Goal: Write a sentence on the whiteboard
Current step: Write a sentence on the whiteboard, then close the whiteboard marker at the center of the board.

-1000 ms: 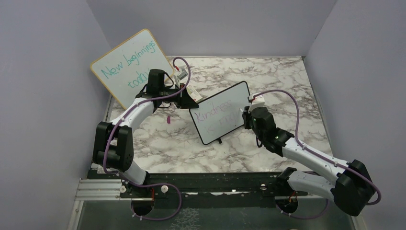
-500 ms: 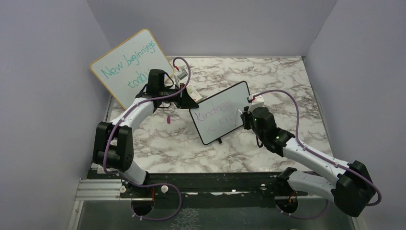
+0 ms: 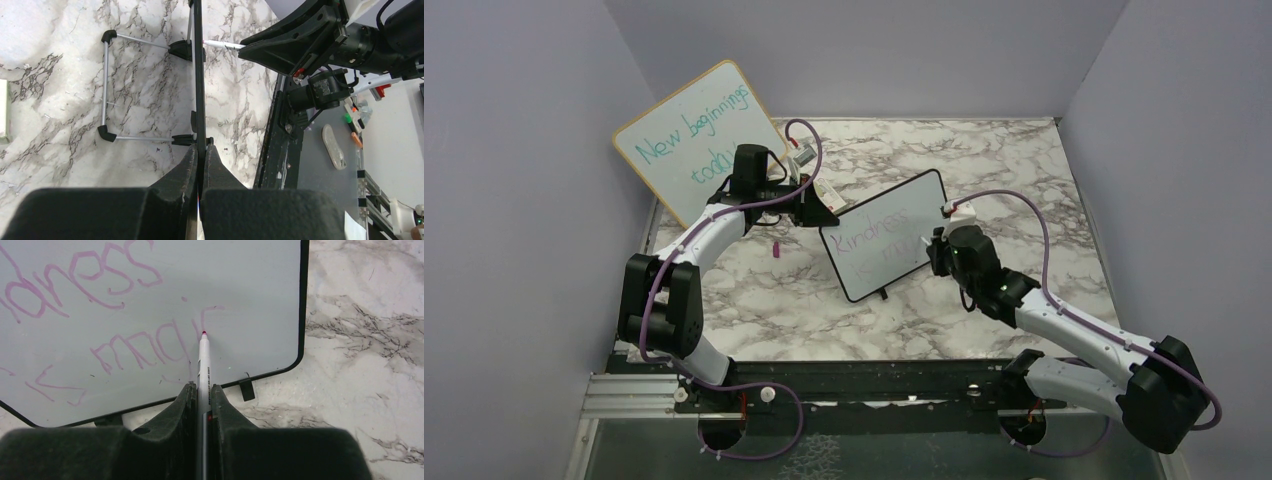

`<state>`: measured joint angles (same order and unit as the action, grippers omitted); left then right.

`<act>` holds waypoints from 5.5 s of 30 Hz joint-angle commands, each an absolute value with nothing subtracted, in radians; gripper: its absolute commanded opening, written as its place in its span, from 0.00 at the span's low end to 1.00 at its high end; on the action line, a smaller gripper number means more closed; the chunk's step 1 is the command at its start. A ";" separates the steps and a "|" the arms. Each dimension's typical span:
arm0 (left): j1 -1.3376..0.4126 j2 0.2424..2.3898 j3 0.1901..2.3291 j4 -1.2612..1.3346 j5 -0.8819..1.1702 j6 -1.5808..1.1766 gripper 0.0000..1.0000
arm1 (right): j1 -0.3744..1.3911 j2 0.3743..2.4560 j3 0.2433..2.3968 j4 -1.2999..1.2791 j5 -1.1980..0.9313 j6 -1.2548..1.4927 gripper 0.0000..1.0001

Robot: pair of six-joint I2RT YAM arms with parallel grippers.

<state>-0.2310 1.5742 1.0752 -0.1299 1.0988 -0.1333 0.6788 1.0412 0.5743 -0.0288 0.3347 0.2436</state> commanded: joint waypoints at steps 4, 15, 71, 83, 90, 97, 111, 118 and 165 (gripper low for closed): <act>-0.245 1.621 1.059 -0.207 1.048 -0.082 0.00 | 0.678 1.066 0.576 -0.134 0.369 0.284 0.00; -0.245 1.617 1.059 -0.206 1.057 -0.078 0.00 | 0.670 1.075 0.585 -0.087 0.449 0.280 0.00; -0.255 1.628 1.065 -0.229 1.041 -0.061 0.00 | 0.598 1.076 0.537 0.033 0.356 0.310 0.00; -0.232 1.620 1.098 -0.239 1.021 -0.104 0.02 | 0.599 0.863 0.573 -0.207 0.387 0.327 0.00; -0.230 1.547 1.135 -0.240 0.957 -0.164 0.22 | 0.598 0.741 0.627 -0.338 0.400 0.319 0.00; -0.210 1.461 1.222 -0.358 0.813 -0.207 0.45 | 0.599 0.672 0.691 -0.424 0.413 0.290 0.00; -0.060 1.352 1.129 -0.485 0.615 -0.276 0.68 | 0.598 0.586 0.766 -0.539 0.445 0.240 0.00; -0.031 1.430 1.071 -0.573 0.325 -0.291 0.72 | 0.598 0.560 0.766 -0.544 0.443 0.217 0.00; -0.216 1.679 1.099 -0.633 -0.012 -0.258 0.00 | 0.599 0.543 0.750 -0.515 0.399 0.182 0.00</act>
<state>-0.2115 1.7679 1.1213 -0.6041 -0.0189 -0.3149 0.6003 0.5442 0.7433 -0.5236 0.4240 0.2077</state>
